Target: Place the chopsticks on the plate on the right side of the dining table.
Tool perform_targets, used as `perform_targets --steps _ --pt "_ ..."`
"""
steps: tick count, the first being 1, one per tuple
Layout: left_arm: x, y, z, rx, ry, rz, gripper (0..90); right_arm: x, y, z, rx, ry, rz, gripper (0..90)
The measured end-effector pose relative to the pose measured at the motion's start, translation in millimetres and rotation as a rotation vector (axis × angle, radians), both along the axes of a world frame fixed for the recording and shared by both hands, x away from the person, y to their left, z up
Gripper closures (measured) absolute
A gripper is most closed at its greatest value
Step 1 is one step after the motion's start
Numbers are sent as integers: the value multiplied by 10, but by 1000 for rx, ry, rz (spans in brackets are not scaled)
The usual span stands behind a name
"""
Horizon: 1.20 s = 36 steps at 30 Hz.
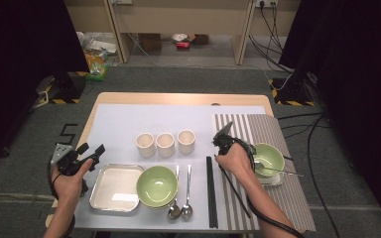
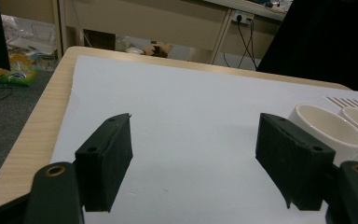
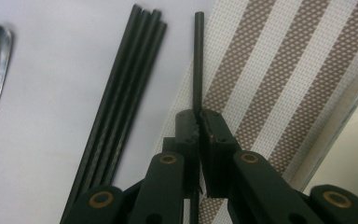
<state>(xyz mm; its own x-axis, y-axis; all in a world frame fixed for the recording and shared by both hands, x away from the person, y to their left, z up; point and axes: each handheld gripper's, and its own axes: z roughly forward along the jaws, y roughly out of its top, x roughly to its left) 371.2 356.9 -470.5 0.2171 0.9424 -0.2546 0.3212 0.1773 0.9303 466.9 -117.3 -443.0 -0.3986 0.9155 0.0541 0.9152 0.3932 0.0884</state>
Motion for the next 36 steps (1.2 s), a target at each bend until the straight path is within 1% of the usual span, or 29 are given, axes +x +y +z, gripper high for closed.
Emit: perform_targets --steps 3,7,12,14,16,17,20,22,24,28,30,32,36 --pt "-1 1 0 -1 0 0 262 42 -13 2 6 -15 -32 864" --pt "0 -1 -1 -1 0 0 262 104 -21 4 18 -21 -65 864" --pt "2 0 -2 0 0 1 263 186 -17 24 29 -35 -96 864" --pt "3 0 -3 0 0 1 263 218 -9 31 25 -40 -104 864" --pt "3 0 -3 0 -1 1 263 252 -8 34 32 -47 -105 864" --pt "2 1 -2 0 -1 1 263 266 2 34 33 -45 -115 863" --pt "2 5 0 -2 -2 4 263 307 15 29 29 -46 -116 863" --pt "3 6 -2 -1 -1 4 263 333 11 27 36 -51 -111 863" --pt "5 4 -6 -2 -1 2 263 349 15 33 35 -54 -123 863" --pt "6 -1 -3 0 0 1 263 382 5 38 36 -59 -124 863" --pt "6 -1 -4 1 0 1 263 392 7 43 35 -63 -134 863" --pt "6 -2 -4 1 1 0 263 405 7 44 46 -67 -141 863" --pt "6 0 -2 0 -1 1 263 435 8 40 54 -77 -158 863"
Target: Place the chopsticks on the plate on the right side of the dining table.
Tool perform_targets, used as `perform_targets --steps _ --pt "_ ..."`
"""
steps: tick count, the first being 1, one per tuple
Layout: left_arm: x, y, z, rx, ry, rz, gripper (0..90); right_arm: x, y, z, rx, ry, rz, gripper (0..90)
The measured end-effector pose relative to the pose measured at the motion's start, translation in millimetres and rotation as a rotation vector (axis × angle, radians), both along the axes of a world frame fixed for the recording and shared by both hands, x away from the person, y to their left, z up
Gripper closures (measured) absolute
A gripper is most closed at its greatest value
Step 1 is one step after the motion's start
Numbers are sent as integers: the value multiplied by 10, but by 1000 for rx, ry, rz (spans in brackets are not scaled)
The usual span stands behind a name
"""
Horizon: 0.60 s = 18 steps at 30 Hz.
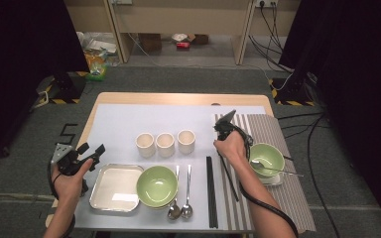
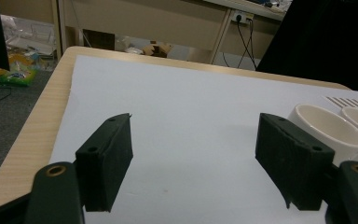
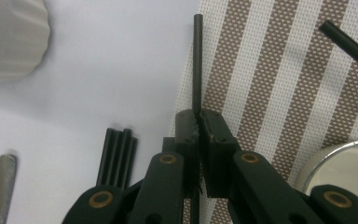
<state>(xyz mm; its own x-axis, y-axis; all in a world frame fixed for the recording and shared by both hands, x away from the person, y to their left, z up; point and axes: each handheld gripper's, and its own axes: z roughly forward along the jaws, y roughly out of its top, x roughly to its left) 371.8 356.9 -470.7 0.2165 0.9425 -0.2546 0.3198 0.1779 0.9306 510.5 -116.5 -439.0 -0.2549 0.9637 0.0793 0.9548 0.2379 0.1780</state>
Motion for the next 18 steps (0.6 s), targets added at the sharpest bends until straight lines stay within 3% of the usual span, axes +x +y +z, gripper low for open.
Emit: perform_targets --steps 18 --pt "1 2 -3 1 1 0 263 79 -17 -24 4 -25 -19 861"
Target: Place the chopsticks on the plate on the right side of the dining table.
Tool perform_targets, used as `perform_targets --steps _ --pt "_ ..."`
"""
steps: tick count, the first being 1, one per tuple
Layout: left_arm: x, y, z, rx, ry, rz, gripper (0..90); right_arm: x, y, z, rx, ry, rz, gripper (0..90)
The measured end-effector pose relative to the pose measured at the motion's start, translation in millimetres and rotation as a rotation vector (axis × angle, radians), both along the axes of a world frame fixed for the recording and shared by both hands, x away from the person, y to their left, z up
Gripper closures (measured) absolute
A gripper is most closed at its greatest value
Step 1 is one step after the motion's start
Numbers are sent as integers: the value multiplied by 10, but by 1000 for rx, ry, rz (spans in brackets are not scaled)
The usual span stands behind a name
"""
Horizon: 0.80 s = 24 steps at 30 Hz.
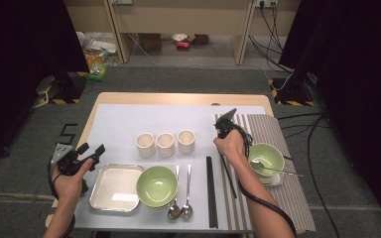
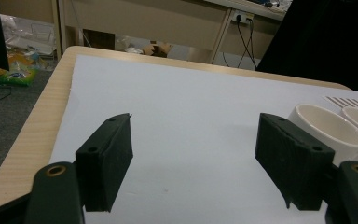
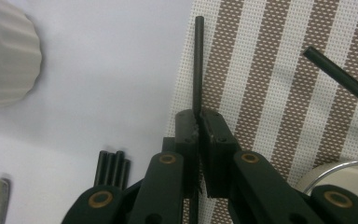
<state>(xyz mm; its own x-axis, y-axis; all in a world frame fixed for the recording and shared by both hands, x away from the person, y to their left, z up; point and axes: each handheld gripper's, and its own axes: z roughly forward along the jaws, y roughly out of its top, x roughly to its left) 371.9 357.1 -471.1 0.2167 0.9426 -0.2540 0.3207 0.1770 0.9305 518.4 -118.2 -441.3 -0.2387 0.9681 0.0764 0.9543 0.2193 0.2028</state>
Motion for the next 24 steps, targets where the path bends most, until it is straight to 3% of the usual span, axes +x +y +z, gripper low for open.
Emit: perform_targets --steps 11,15,24 --pt "-4 8 3 -3 -3 1 263 -62 -1 26 -13 -13 9 805" --pt "-6 6 6 -3 -2 0 263 -157 -18 97 -29 8 37 787" --pt "-8 3 11 -2 -3 2 263 -459 -95 177 -21 101 80 778"
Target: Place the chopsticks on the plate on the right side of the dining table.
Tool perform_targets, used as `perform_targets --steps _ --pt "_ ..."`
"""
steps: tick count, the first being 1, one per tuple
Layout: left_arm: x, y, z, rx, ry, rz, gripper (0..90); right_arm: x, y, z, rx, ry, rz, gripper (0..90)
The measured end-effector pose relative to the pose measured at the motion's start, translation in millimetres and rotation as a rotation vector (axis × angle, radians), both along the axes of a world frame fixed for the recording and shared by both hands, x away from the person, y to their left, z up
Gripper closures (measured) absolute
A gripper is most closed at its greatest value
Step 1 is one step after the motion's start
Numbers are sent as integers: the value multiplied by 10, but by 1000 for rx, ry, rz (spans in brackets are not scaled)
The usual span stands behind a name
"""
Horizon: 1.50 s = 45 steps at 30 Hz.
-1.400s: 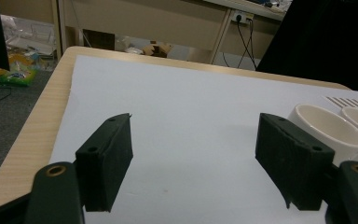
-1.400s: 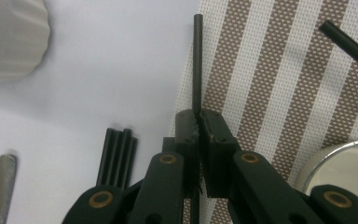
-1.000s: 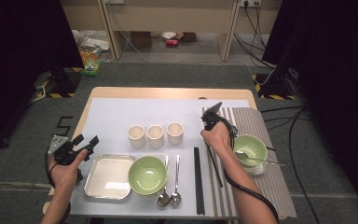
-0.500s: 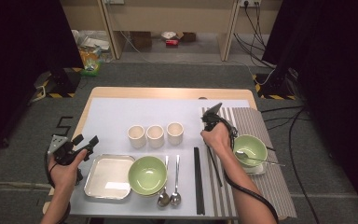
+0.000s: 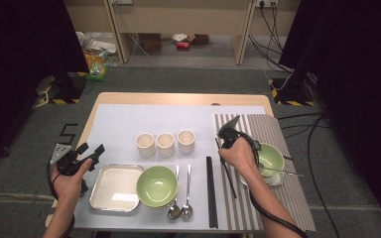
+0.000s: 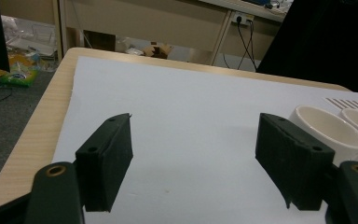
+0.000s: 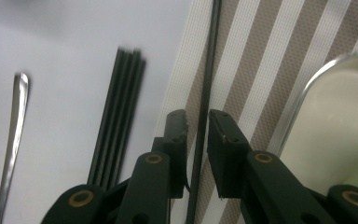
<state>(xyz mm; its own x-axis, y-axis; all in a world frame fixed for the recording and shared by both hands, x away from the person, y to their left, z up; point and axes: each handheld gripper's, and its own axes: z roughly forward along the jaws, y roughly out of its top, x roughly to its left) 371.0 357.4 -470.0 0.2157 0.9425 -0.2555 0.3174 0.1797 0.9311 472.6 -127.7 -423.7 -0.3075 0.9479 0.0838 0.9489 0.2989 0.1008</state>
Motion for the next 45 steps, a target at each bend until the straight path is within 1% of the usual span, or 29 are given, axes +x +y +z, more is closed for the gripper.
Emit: perform_targets --steps 1,4,7,9,12,13,16,18,19,22,25,26,28,31,34,39,41,44,45 --pt "0 -1 0 0 0 0 263 -29 -12 1 4 5 9 779" --pt "-2 3 3 0 -1 1 263 -125 -30 7 0 27 8 779" --pt "-1 -1 1 0 -1 1 263 -215 -49 14 -7 37 20 781" --pt "-3 -4 2 1 0 -1 263 -268 -56 20 -21 39 19 784" --pt "-3 -1 5 1 -1 0 263 -339 -73 24 -27 50 31 784" --pt "-4 0 5 2 -1 0 263 -364 -69 23 -41 49 30 785" --pt "-4 -3 5 2 -2 -1 263 -420 -73 5 -44 70 35 788" --pt "-4 -3 6 2 -3 -1 263 -448 -78 -10 -55 72 37 789" --pt "-3 -3 6 2 -2 -1 263 -458 -83 -18 -62 75 44 790" --pt "-4 -2 5 1 -1 -1 263 -487 -94 -51 -61 88 45 792" --pt "-3 -3 5 2 -2 -1 263 -510 -102 -91 -80 91 47 796" --pt "-2 -4 5 2 -2 -2 263 -521 -101 -101 -71 95 43 797" --pt "-2 -8 4 2 -1 -3 263 -535 -94 -112 -78 96 47 799" --pt "-2 -12 3 1 -1 -4 263 -543 -88 -125 -68 102 47 800" --pt "-4 -6 5 1 -2 -2 263 -546 -73 -137 -81 105 46 804" --pt "-4 -2 4 1 -1 -1 263 -555 -69 -160 -84 113 45 806" --pt "-4 -3 4 2 -1 -2 263 -563 -65 -169 -95 113 43 807" --pt "-3 -6 3 2 -1 -3 263 -568 -65 -184 -91 116 43 808" --pt "-3 -7 3 2 -1 -3 263 -568 -64 -188 -96 118 43 808"
